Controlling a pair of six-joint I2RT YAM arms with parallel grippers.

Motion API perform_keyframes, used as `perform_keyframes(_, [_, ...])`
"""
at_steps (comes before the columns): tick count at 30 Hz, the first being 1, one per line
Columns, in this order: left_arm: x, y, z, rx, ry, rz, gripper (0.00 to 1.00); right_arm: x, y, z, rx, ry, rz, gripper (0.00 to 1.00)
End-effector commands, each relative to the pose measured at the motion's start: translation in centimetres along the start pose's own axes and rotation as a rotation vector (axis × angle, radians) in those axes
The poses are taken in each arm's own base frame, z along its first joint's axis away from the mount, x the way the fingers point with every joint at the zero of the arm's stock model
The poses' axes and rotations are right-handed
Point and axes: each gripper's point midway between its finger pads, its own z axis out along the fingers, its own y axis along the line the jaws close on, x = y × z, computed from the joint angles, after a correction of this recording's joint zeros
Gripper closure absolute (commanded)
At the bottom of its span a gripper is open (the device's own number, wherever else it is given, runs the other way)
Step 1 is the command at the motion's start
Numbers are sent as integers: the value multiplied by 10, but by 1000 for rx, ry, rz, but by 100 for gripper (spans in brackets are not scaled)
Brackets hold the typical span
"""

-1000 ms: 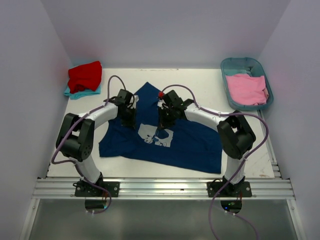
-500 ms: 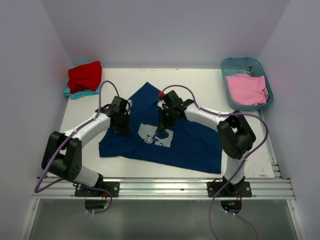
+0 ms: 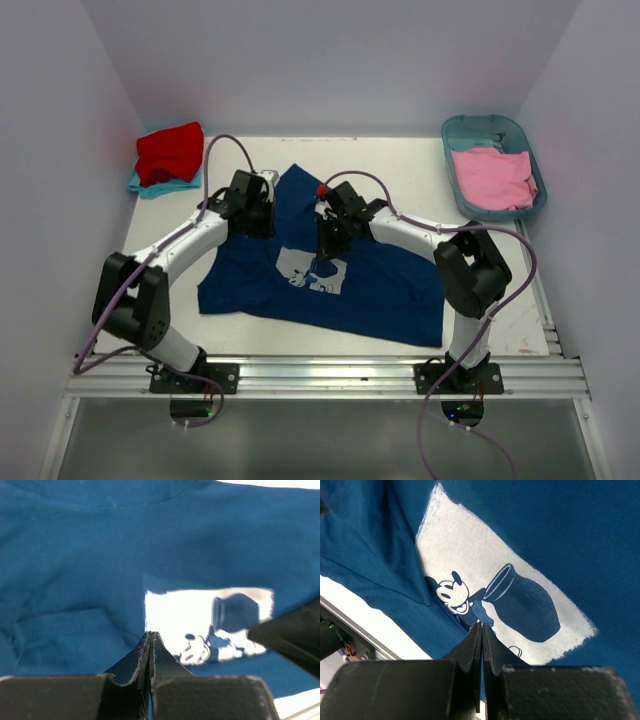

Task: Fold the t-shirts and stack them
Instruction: Fold the flattened tshirt in 1/3 of the way

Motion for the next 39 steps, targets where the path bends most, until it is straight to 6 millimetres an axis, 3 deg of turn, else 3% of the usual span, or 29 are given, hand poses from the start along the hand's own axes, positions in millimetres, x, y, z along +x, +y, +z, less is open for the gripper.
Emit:
perform_keyframes(1, [8,4,23,-16,65,42,100,-1,5,-5,-13,-11,-10,100])
perform_keyframes(6, [30,16,44,-62,169,56,100,-1,4,-7,-11,-10,-10,100])
perform_keyframes(9, [32,20,44,-87,176,50,100,0,3,-6,-11,-9,-10,100])
perform_keyframes(14, [35,39,33,-202,179,35,100,2,2,-4,-7,-4,-11,100])
perform_keyframes(18, [50,49,27,-255,214,14,100,2,2,-4,-8,-4,-8,100])
perform_keyframes(24, [72,52,17,-270,253,-20,100,4,0,-4,-1,0,-12,100])
perform_keyframes(28, [76,47,2,-260,219,-47,100,5,-1,-2,0,4,-11,100])
perform_keyframes(35, [117,54,-9,-270,263,-96,100,7,-2,4,-5,23,-8,100])
perform_keyframes(39, [130,54,-10,-261,273,-117,100,5,2,6,-23,24,-9,100])
